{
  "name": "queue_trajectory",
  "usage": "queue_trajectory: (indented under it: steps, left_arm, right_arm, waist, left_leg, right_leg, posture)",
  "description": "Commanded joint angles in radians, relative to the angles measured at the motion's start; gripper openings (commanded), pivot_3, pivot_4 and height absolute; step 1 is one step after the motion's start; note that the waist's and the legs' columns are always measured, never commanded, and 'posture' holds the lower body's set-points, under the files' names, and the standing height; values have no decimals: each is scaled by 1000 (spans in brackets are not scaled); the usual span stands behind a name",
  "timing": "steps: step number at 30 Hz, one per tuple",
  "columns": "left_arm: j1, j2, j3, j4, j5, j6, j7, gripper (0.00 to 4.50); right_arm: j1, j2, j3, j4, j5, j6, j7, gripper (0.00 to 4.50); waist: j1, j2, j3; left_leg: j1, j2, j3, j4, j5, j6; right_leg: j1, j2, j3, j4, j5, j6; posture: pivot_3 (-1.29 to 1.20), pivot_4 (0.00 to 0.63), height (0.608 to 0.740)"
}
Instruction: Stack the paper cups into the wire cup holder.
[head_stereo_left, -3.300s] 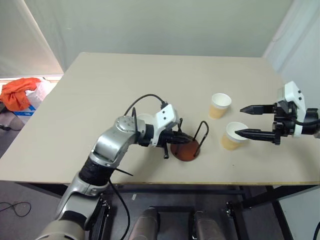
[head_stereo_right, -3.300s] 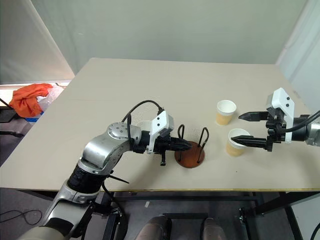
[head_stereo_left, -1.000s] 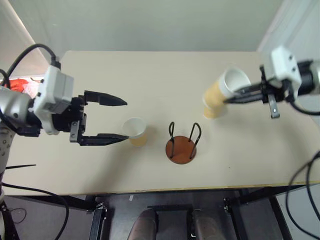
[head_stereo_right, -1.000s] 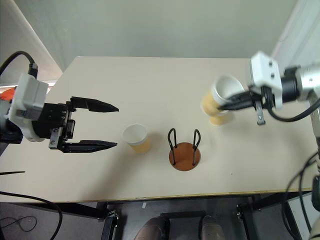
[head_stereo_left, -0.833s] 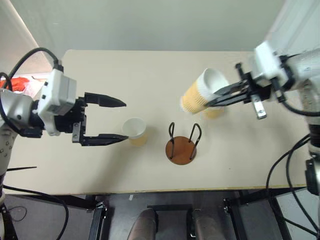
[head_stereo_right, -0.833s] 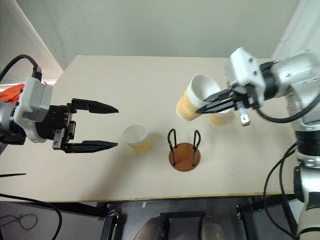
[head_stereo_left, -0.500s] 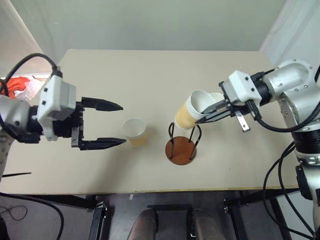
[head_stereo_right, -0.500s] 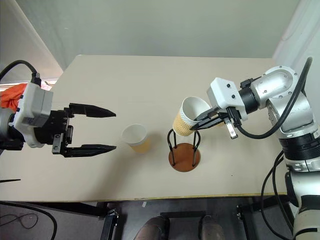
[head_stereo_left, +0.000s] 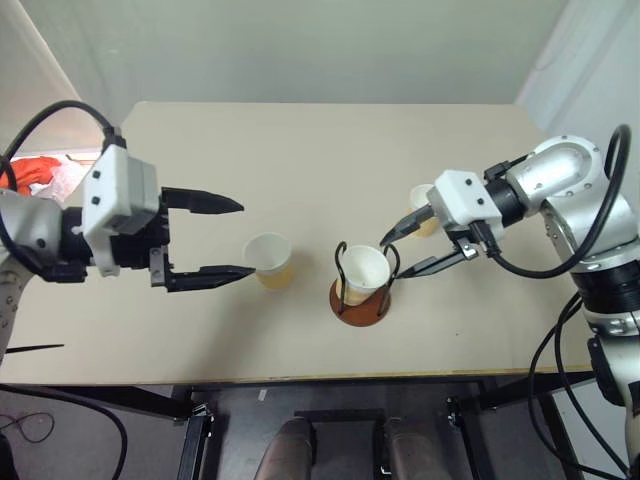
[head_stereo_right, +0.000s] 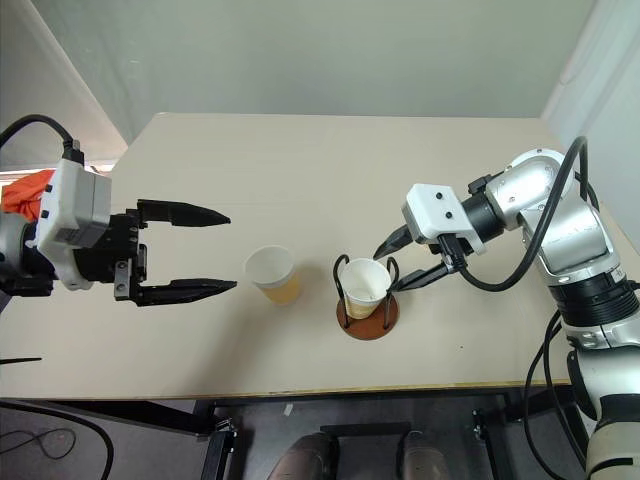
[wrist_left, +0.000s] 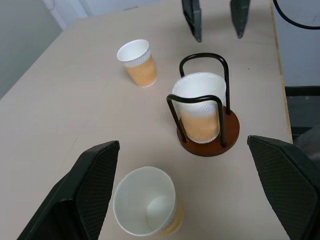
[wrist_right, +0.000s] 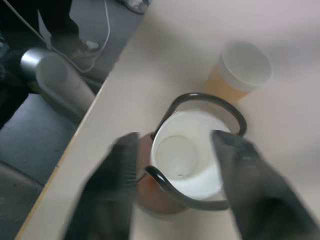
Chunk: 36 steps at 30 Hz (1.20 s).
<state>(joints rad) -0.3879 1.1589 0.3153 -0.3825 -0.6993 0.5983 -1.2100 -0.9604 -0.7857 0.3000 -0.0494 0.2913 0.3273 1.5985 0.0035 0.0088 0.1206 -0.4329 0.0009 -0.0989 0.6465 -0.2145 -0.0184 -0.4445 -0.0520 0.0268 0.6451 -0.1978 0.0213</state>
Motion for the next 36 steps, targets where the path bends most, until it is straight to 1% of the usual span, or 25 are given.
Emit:
queue_trajectory:
  steps: [1,4,6,8,12,15,17,21,25,28,31,33,36]
  left_arm:
    - [-59,-7,-17,25,30,-26,39,4500]
    - [-177,-64,-104,106,111,-43,129,4500]
    - [-250,-111,-158,162,172,-51,188,4500]
    - [-306,-151,-203,211,214,-53,219,4500]
    - [-341,-194,-242,215,220,-48,207,4500]
    - [-341,-202,-247,204,222,-41,201,4500]
    - [-337,-204,-243,189,218,-32,202,4500]
    - [-315,-201,-223,152,211,-14,217,4500]
    - [-271,-175,-182,105,193,27,222,4500]
    - [-252,-153,-156,76,187,46,227,4500]
    - [-264,-145,-147,75,186,60,240,4500]
    - [-263,-136,-149,75,189,60,240,4500]
    - [-261,-128,-148,82,190,55,236,4500]
  right_arm:
    - [-41,5,-64,5,34,2,-10,3622]
    - [-105,17,-72,171,-43,-50,-79,3622]
    - [-150,36,-68,308,-91,-88,-134,3622]
    - [-202,57,-51,491,-158,-143,-196,3622]
    - [-285,102,-13,820,-273,-280,-259,3622]
    - [-348,147,6,1023,-353,-349,-338,3622]
    - [-367,168,30,1121,-412,-391,-376,3622]
    - [-377,207,52,1235,-483,-410,-413,3622]
    - [-364,239,47,1289,-518,-427,-433,3622]
    - [-347,251,38,1308,-528,-450,-418,3097]
    - [-346,252,32,1319,-537,-460,-429,2077]
    - [-350,250,26,1319,-537,-468,-420,1491]
    - [-375,240,-1,1304,-511,-482,-367,402]
  waist:
    - [0,0,0]
    - [3,0,0]
    - [4,0,0]
    - [3,0,0]
    - [4,0,0]
    - [4,1,1]
    - [4,1,1]
    - [5,1,1]
    - [4,2,1]
    - [4,2,1]
    - [5,2,1]
    - [7,2,1]
    - [7,2,1]
  left_leg:
    - [0,0,0,0,0,0]
    - [0,0,0,0,1,0]
    - [0,0,0,0,3,0]
    - [0,-1,-1,0,4,0]
    - [-1,-1,-1,0,5,1]
    - [-3,-1,-2,-1,3,-1]
    - [-3,-1,-2,-4,3,-2]
    - [-3,1,-2,-10,3,-3]
    - [-3,1,-1,-10,1,-4]
    - [-3,1,-1,-10,1,-4]
    - [-3,1,-1,-9,1,-5]
    - [-3,1,-1,-9,2,-4]
    - [-3,1,-1,-9,4,-6]
  right_leg:
    - [0,0,0,0,0,0]
    - [0,0,0,1,0,0]
    - [-1,-1,0,0,3,-4]
    - [0,-1,0,0,4,-7]
    - [-1,-1,0,-1,6,-7]
    - [-5,-1,0,-1,9,-2]
    - [-7,-1,0,-1,13,6]
    - [-7,-1,-2,-3,13,6]
    - [-7,-1,-2,-3,13,6]
    - [-7,-1,-2,-4,13,6]
    - [-7,-1,-2,-3,13,6]
    - [-7,-1,-2,-2,13,6]
    - [-6,-1,-2,-2,12,4]
  posture:
    - [0,150,740]
    - [0,150,740]
    - [0,150,740]
    - [0,150,740]
    - [0,150,740]
    - [0,150,740]
    - [0,150,740]
    - [0,150,740]
    - [0,150,740]
    - [0,150,740]
    - [0,150,740]
    - [0,150,740]
    - [0,150,740]
